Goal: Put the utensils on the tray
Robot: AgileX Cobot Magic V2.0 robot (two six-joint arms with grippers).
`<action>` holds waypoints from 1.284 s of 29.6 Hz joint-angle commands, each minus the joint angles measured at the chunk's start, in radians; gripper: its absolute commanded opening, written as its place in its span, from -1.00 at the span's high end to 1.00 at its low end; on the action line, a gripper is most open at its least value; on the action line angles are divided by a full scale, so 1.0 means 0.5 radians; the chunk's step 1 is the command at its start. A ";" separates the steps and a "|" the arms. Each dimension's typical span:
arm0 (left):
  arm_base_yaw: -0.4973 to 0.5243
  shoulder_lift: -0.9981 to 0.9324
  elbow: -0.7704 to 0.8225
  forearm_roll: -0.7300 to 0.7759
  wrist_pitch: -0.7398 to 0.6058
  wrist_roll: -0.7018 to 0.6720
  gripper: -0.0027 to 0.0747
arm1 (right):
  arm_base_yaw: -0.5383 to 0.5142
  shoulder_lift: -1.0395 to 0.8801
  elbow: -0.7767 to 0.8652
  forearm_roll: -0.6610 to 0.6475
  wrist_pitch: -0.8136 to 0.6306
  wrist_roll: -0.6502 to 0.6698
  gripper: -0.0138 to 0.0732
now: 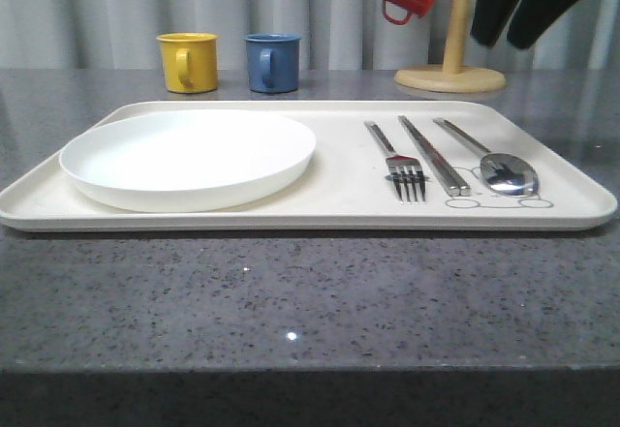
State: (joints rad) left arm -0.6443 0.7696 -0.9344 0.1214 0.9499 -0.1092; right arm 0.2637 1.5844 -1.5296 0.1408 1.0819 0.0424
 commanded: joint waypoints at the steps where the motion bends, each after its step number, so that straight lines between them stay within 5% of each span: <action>1: -0.016 -0.008 -0.050 0.015 -0.118 -0.024 0.06 | 0.043 -0.303 0.044 -0.018 -0.048 -0.175 -0.05; 24: -0.016 -0.008 -0.050 0.015 -0.118 -0.024 0.06 | 0.052 -1.611 0.891 -0.118 -0.024 -0.303 -0.05; 38: -0.016 -0.008 -0.050 0.019 -0.121 -0.024 0.06 | 0.051 -2.094 1.222 -0.096 -0.070 -0.243 -0.05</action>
State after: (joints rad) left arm -0.6443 0.7696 -0.9344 0.1214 0.9499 -0.1092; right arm 0.2902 0.5493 -0.9083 0.0902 1.1311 -0.0861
